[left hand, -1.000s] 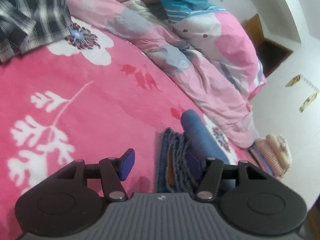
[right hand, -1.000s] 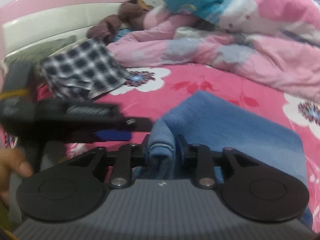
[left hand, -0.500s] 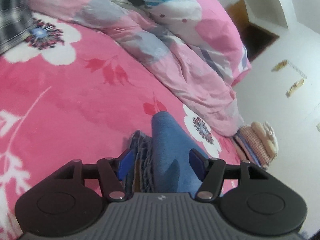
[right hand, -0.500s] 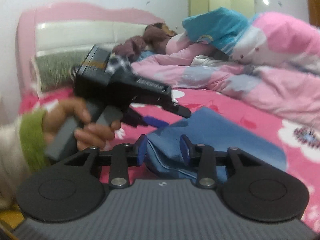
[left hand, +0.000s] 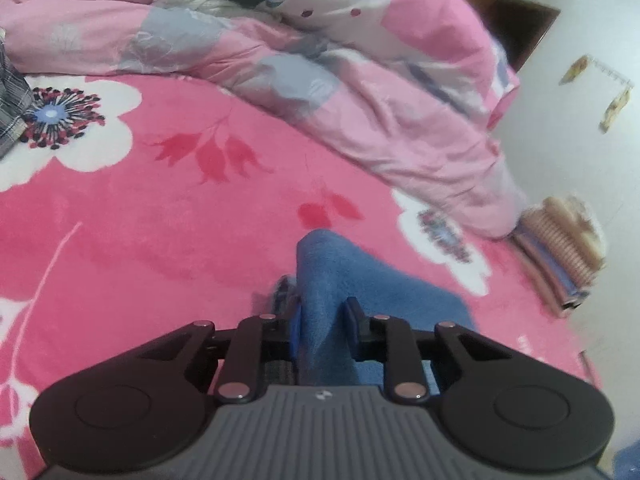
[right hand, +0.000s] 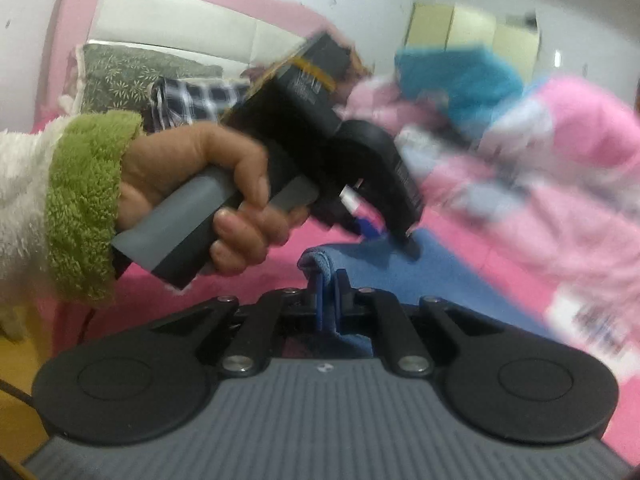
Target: Fold clothes
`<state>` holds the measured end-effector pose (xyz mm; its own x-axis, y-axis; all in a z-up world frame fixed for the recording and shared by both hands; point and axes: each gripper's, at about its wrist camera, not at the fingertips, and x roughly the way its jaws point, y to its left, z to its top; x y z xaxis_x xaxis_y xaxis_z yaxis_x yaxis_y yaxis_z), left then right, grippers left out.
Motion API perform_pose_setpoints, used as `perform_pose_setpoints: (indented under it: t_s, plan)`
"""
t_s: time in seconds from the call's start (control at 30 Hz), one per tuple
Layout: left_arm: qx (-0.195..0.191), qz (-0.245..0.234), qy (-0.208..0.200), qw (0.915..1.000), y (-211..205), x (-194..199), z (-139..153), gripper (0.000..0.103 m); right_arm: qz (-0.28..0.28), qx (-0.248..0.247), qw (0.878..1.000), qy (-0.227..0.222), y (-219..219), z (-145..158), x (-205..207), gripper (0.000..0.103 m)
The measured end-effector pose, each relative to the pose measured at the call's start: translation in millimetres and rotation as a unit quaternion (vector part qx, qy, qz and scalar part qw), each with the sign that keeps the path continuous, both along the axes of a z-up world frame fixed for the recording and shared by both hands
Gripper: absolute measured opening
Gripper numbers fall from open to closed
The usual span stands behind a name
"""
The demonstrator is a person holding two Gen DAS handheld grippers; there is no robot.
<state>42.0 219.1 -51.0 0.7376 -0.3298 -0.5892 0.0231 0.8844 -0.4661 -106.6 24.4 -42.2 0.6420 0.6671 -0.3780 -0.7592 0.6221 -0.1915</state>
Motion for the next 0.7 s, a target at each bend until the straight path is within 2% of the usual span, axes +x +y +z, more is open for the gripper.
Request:
perform_pose_setpoints:
  t_s: [0.07, 0.1, 0.17, 0.27, 0.33, 0.43, 0.47, 0.53, 0.6, 0.7]
  plan:
    - [0.019, 0.0, 0.008, 0.9998, -1.4, 2.6, -7.7, 0.028, 0.005, 0.015, 0.999, 0.048, 0.7, -15.4, 9.4, 0.01]
    - [0.025, -0.002, 0.009, 0.9996, -1.4, 1.2, -7.5, 0.034, 0.02, 0.038, 0.996, 0.08, -4.2, -16.1, 14.6, 0.01]
    - [0.045, -0.004, 0.002, 0.999, -2.3, -3.6, 2.5, 0.044, 0.05, 0.084, 0.985, 0.144, -17.9, -13.0, 21.1, 0.012]
    - [0.112, 0.017, -0.031, 0.9931, -8.4, -14.3, 24.1, 0.044, 0.053, 0.137, 0.977, 0.157, -55.3, 2.9, 11.3, 0.02]
    - [0.154, 0.026, -0.066, 0.9855, -16.7, -23.3, 40.3, 0.044, 0.041, 0.173, 0.972, 0.156, -86.3, 15.1, 4.9, 0.021]
    - [0.165, -0.009, -0.102, 0.981, -35.7, -28.3, 59.1, 0.044, -0.032, 0.251, 0.952, 0.175, -144.3, 23.6, 16.2, 0.021]
    - [0.17, -0.016, -0.099, 0.9804, -41.2, -25.1, 55.2, 0.044, -0.063, 0.27, 0.943, 0.182, -161.5, 23.4, 22.9, 0.021]
    - [0.18, -0.031, -0.092, 0.979, -52.0, -18.6, 47.3, 0.044, -0.133, 0.305, 0.92, 0.205, -196.2, 18.5, 41.0, 0.022]
    - [0.189, -0.045, -0.085, 0.9772, -62.9, -12.2, 39.5, 0.041, -0.19, 0.329, 0.89, 0.252, -219.0, 7.0, 59.7, 0.023]
    - [0.204, -0.067, -0.074, 0.9739, -79.3, -2.5, 27.8, 0.042, -0.218, 0.397, 0.822, 0.344, -242.9, -22.7, 85.7, 0.023]
